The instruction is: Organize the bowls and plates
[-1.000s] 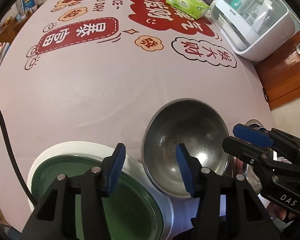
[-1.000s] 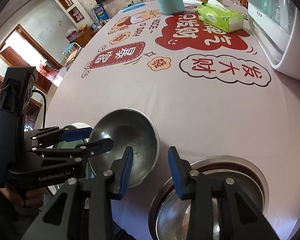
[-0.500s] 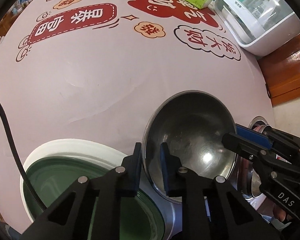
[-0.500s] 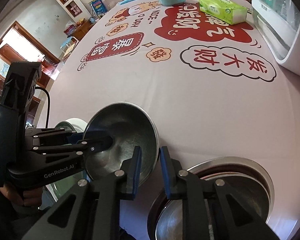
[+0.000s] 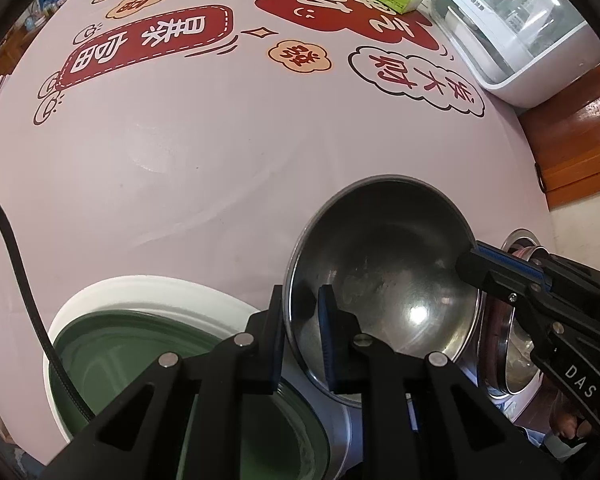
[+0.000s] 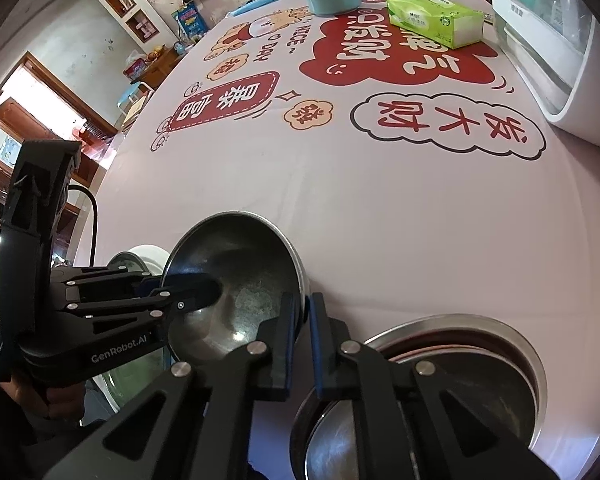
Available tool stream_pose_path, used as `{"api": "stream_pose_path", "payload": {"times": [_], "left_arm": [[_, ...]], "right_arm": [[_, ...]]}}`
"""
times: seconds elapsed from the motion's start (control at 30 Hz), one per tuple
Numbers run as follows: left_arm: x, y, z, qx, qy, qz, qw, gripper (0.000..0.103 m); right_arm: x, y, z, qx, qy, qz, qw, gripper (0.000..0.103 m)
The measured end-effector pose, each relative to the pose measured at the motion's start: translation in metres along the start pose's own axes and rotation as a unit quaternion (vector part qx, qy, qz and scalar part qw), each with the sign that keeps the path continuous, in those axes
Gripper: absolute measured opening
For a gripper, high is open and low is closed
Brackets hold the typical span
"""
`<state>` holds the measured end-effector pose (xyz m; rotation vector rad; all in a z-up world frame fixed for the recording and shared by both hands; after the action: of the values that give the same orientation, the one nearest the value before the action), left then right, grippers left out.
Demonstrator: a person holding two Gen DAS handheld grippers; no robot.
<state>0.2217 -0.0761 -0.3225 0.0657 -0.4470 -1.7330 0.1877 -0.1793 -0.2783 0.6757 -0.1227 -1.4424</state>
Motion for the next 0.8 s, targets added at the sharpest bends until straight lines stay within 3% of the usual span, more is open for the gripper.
{"api": "stream_pose_path", "payload": {"times": [0.8], "left_arm": [[0.024, 0.007, 0.054, 0.047, -0.010, 0.007, 0.9988, 0.014]], "right_arm": [[-0.003, 0.018, 0.059, 0.085, 0.026, -0.003, 0.996, 0.006]]}}
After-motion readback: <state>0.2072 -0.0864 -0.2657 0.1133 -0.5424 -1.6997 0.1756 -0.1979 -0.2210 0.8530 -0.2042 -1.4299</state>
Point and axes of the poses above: each gripper's, at about its wrist camera, not at the fingertips, and z roughly against the way its jaws point, x to its right, y to its top, the point moved 9 cm from there along -z, roughly the way its jaws point, and after that the axes turned 11 degrees about x, right-handed, at the moved point
